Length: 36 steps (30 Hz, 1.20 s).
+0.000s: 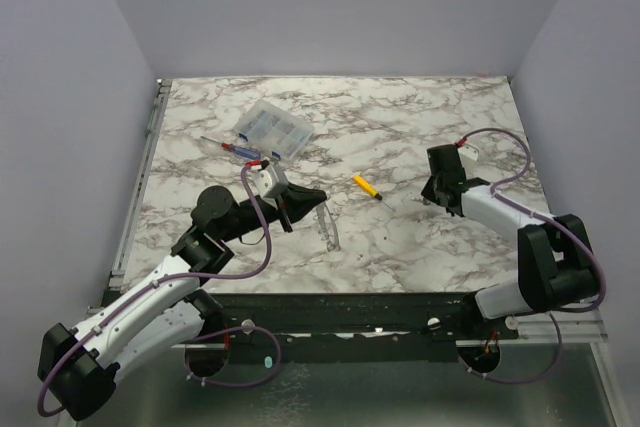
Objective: Put the keys on the keyring
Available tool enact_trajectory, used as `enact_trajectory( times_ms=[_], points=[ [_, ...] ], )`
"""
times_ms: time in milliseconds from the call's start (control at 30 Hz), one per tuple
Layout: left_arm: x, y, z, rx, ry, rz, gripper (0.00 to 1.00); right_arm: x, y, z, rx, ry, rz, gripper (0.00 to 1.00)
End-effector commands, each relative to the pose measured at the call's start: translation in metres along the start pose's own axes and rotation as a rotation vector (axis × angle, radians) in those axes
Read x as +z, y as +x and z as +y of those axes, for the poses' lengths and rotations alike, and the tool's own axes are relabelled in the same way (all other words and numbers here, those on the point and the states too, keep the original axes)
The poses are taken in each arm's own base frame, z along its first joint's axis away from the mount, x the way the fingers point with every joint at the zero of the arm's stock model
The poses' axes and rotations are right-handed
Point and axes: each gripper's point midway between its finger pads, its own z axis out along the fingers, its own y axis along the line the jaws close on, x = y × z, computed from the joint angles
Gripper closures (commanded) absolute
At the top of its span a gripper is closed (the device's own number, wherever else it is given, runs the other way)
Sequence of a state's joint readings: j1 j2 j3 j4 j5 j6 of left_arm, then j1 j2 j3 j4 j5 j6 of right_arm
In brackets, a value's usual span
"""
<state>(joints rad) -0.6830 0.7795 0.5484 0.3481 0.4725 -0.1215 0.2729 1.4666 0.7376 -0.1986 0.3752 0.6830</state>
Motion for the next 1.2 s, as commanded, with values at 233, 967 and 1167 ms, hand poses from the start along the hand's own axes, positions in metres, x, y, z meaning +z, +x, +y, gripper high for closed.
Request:
enact_trajectory(
  times_ms=[233,967,1167],
  points=[
    [0.003,-0.018,0.001,0.027,-0.013,-0.034,1.0,-0.049,-0.01,0.027,-0.114,-0.201,0.071,0.99],
    [0.004,-0.016,0.0,0.024,-0.008,-0.026,1.0,-0.037,0.061,0.038,-0.202,-0.347,0.293,0.9],
    [0.003,-0.016,0.0,0.028,-0.009,-0.026,1.0,-0.03,0.055,0.042,-0.216,-0.328,0.292,0.6]
  ],
)
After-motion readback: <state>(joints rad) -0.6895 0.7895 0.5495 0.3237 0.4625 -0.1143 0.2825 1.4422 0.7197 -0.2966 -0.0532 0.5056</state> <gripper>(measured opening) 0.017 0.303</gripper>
